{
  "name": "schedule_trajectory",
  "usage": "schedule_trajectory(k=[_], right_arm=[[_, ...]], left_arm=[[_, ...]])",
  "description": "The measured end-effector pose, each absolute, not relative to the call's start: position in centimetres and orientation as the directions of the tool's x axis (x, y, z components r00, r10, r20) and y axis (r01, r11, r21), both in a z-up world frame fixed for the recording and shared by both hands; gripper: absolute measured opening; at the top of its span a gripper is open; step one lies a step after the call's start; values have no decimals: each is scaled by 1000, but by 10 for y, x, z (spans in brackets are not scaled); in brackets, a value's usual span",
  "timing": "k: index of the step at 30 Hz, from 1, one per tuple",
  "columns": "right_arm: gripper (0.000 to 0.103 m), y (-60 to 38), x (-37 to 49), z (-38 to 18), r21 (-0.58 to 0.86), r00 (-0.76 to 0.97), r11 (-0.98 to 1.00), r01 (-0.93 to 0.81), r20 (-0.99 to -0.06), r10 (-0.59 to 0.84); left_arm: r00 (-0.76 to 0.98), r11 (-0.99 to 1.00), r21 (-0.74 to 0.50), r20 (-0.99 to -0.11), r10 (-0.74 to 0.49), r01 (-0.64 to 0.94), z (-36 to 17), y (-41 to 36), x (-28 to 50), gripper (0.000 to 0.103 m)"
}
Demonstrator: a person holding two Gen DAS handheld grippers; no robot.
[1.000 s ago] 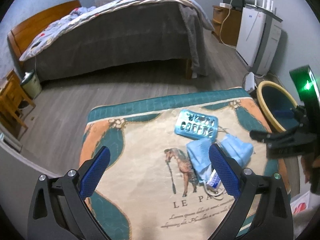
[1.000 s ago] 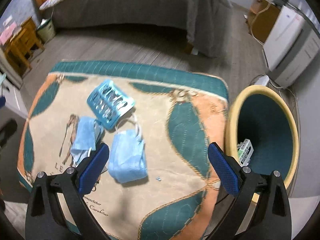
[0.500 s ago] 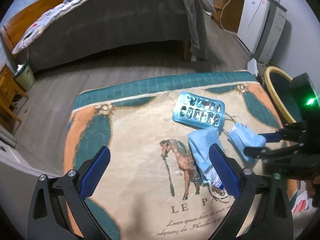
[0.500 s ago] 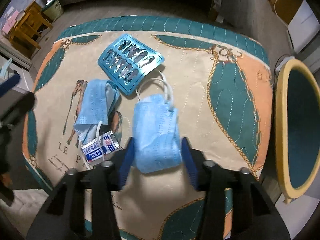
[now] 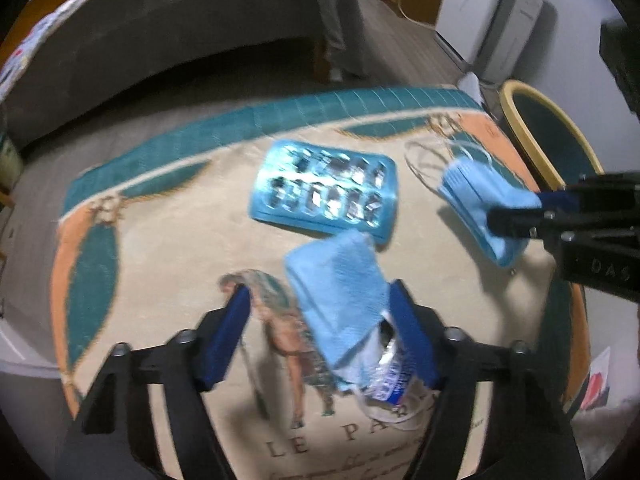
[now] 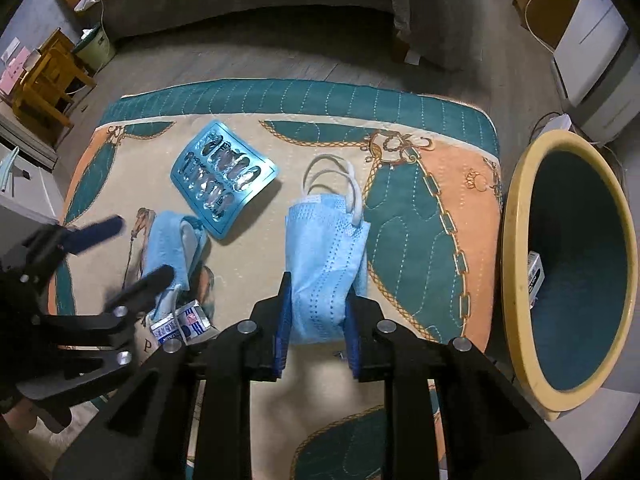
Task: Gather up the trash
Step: 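Grasp a blue face mask with right tool while left tool grasps the other mask, then carry both blue face masks with both tools over the bin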
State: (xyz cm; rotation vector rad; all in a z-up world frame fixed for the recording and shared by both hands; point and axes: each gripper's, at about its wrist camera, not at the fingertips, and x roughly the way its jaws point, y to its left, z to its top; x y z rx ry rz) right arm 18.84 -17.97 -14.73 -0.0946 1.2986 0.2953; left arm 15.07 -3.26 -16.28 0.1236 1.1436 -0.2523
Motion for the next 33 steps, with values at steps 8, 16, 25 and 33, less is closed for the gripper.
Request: schedule_trajectory(k=[8, 16, 25, 33], right_arm=[[22, -181, 188, -135, 91, 268, 957, -276, -949, 168], [22, -185, 187, -114, 90, 317, 963, -252, -933, 170], [22, -188, 183, -77, 96, 399, 968, -232, -898, 185], [22, -194, 173, -34, 78, 522, 972, -223, -832, 187]], left_arm=[[366, 951, -87, -909, -197, 295, -161, -40, 150, 16], [455, 950, -66, -866, -206, 305, -122, -38, 143, 14], [554, 954, -57, -803, -219, 294, -76, -31, 138, 14], [649, 962, -59, -727, -224, 267, -28, -24, 137, 14]])
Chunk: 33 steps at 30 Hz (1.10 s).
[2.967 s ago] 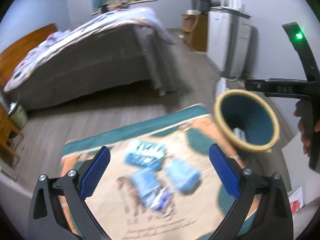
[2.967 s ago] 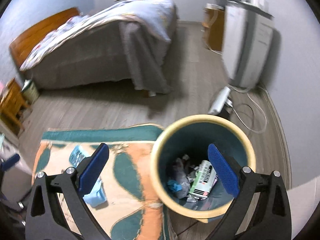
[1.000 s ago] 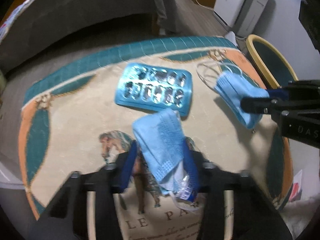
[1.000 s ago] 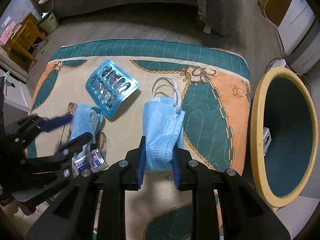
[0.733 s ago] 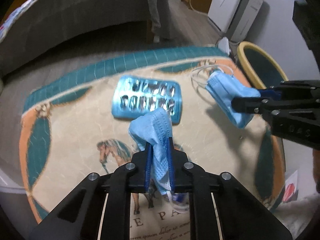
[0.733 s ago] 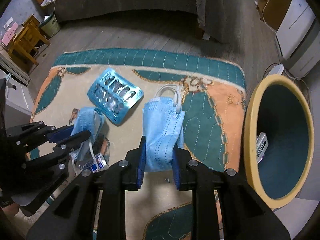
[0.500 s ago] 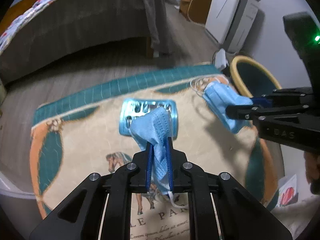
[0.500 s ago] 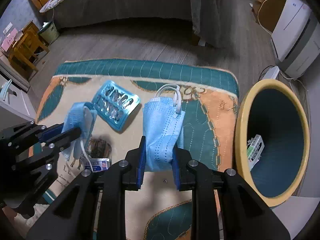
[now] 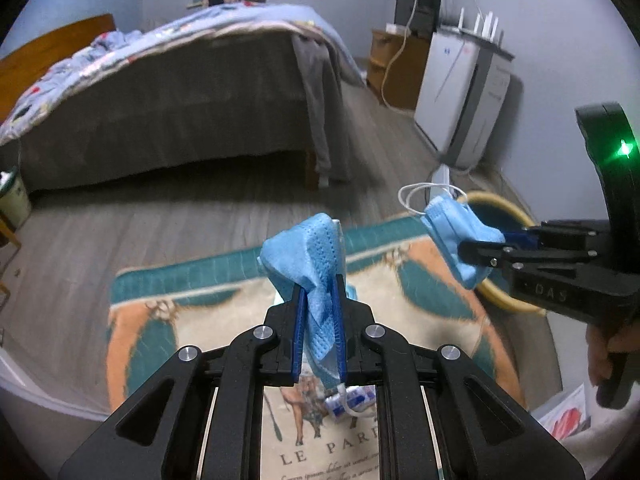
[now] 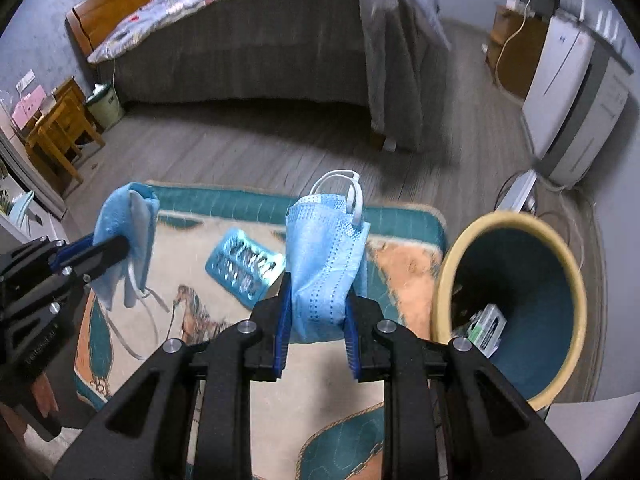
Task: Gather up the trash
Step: 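Carry both blue face masks with both tools over the bin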
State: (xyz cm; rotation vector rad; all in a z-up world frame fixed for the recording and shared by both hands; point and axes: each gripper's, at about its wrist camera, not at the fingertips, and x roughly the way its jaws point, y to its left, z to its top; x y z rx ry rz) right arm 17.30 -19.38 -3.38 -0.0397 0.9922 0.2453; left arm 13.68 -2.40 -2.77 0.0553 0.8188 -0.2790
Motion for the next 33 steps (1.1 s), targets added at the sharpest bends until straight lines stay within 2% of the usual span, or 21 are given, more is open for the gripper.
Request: schedule_trajectory(k=[10, 33], right_arm=[[22, -210, 162, -4, 46, 630, 982, -186, -761, 155], [22, -291, 153, 0, 46, 664, 995, -88, -742, 93]], left_arm=[[674, 964, -39, -707, -212, 262, -15, -31, 139, 14], [615, 924, -24, -740, -274, 383, -35, -124, 139, 14]])
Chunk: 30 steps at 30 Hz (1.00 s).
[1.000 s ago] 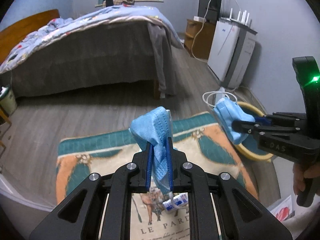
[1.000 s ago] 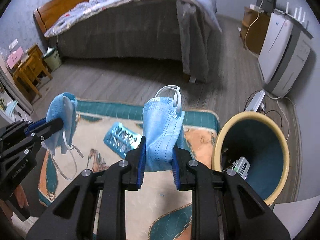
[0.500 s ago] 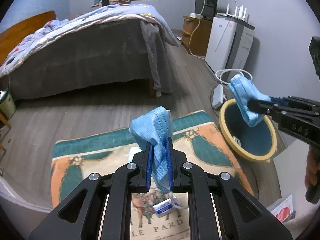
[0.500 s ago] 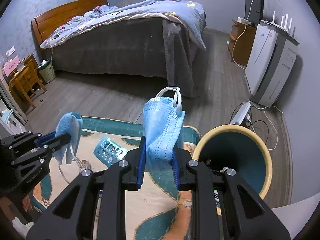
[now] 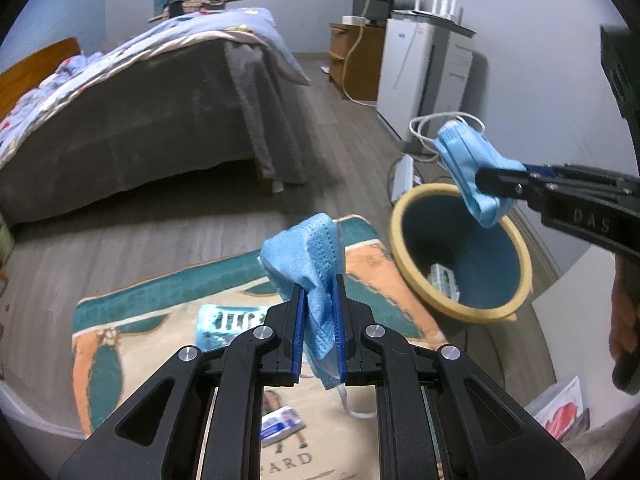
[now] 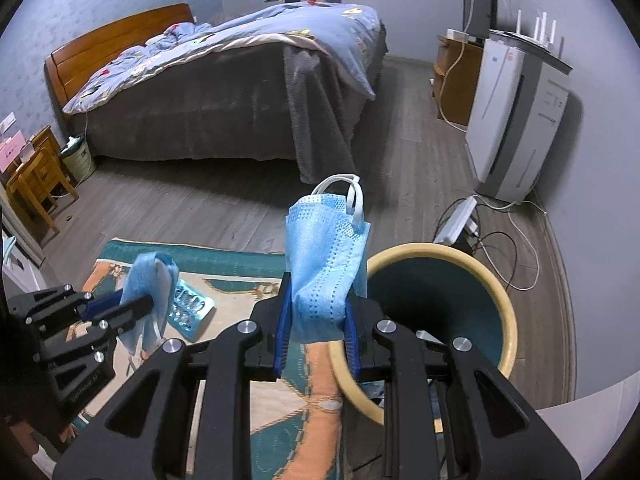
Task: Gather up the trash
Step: 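Carry both blue face masks with both tools over the bin, then open the right tool to drop its mask while left tool drops its mask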
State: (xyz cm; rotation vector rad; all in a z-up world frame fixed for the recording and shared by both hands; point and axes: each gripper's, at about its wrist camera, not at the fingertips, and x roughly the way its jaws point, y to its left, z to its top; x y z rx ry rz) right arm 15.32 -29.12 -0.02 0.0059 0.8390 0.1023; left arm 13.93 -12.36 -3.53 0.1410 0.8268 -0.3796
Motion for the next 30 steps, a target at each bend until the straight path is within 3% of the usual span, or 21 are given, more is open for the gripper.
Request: schedule_trajectory(k=[15, 23, 30], right_arm=[[22, -350, 155, -11, -20, 667, 1000, 15, -745, -25], [22, -408, 160, -28, 19, 636, 992, 125, -769, -66], [22, -450, 162, -56, 79, 580, 974, 213, -812, -61]], left_arm=[[567, 887, -75, -744, -354, 456, -44, -174, 136, 14], [522, 828, -115, -726, -447, 549, -47, -229, 130, 14], [479, 791, -93, -752, -454, 604, -65, -277, 143, 14]])
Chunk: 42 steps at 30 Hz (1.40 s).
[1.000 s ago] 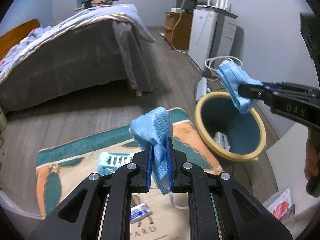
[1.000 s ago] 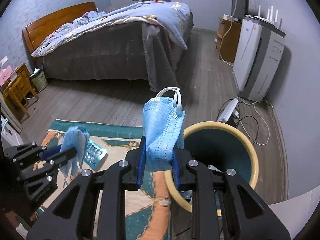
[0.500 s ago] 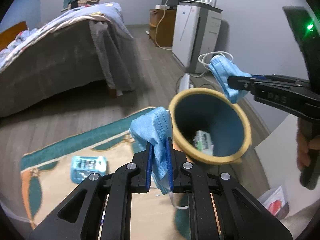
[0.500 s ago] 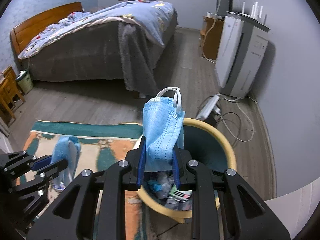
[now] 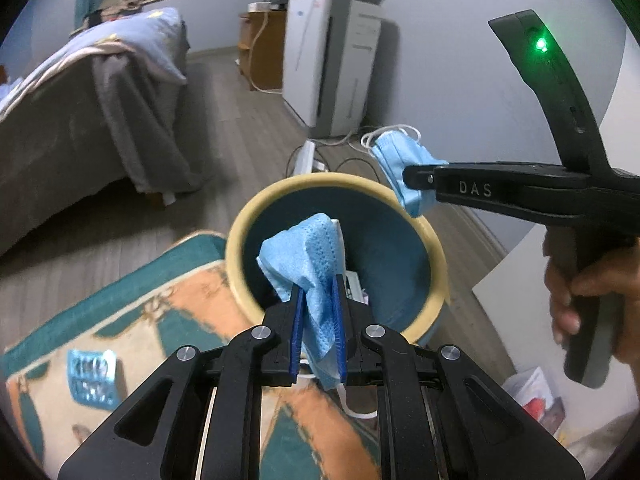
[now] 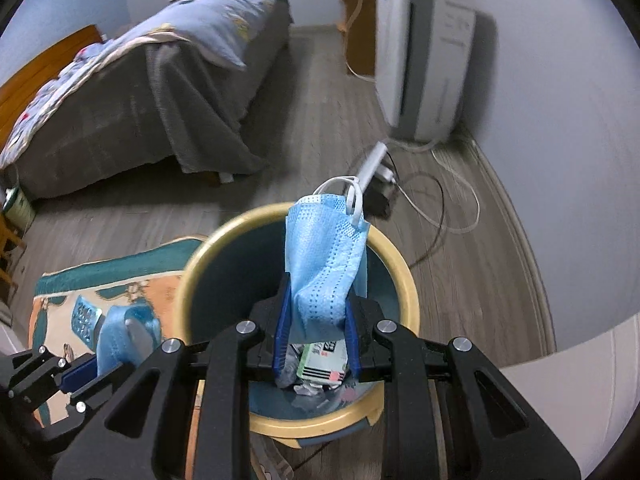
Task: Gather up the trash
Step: 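Open the right tool to drop its mask while left tool drops its mask, then grasp the small white packet on the cushion with the left tool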
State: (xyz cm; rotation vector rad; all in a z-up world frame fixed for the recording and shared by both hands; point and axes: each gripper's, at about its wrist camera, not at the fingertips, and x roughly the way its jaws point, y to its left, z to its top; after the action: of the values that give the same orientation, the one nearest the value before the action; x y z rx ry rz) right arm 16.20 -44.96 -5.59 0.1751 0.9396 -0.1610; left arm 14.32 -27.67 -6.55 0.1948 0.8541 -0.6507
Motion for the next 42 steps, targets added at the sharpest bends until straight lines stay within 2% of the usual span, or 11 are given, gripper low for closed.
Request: schedule_trajectory(k=[3, 7, 10, 13, 15, 17, 19, 22, 27, 37, 42], right_arm=[[24, -458, 163, -61, 116, 573, 965, 233, -819, -40], [40, -464, 163, -63, 182, 584, 950, 252, -812, 1], [43, -462, 166, -64, 186, 581, 950, 250, -814, 7], [58, -460, 165, -65, 169, 583, 953, 250, -813, -9], [63, -461, 166, -65, 165, 582, 953, 254, -813, -15], [74, -459, 166, -65, 173, 584, 950, 262, -811, -13], [83, -455, 168, -63, 184, 586, 947, 263, -810, -6], [98, -442, 170, -58, 177, 596, 953, 246, -803, -5], [97, -403, 178, -52, 160, 593, 972, 173, -805, 27], [97, -306, 186, -52, 53, 576, 998, -34, -815, 63], [97, -272, 187, -54, 19, 561, 994, -108, -824, 77]], left_arm=[[475, 781, -67, -760, -443, 621, -73, -292, 154, 15], [491, 777, -39, -755, -434, 628, -79, -302, 162, 38], [506, 787, -24, -753, -420, 617, -80, -302, 166, 57], [515, 795, -32, -746, -423, 606, -80, -294, 169, 66], [523, 806, -45, -739, -424, 590, -78, -284, 168, 74], [528, 817, -65, -734, -427, 572, -75, -273, 168, 87], [535, 829, -70, -733, -421, 555, -72, -262, 167, 93], [564, 852, -50, -730, -387, 521, -67, -238, 160, 95], [589, 891, -46, -734, -337, 452, -64, -191, 148, 97], [596, 973, -16, -788, -154, 231, -80, -80, 127, 97], [573, 980, -32, -807, -142, 197, -99, -47, 118, 97]])
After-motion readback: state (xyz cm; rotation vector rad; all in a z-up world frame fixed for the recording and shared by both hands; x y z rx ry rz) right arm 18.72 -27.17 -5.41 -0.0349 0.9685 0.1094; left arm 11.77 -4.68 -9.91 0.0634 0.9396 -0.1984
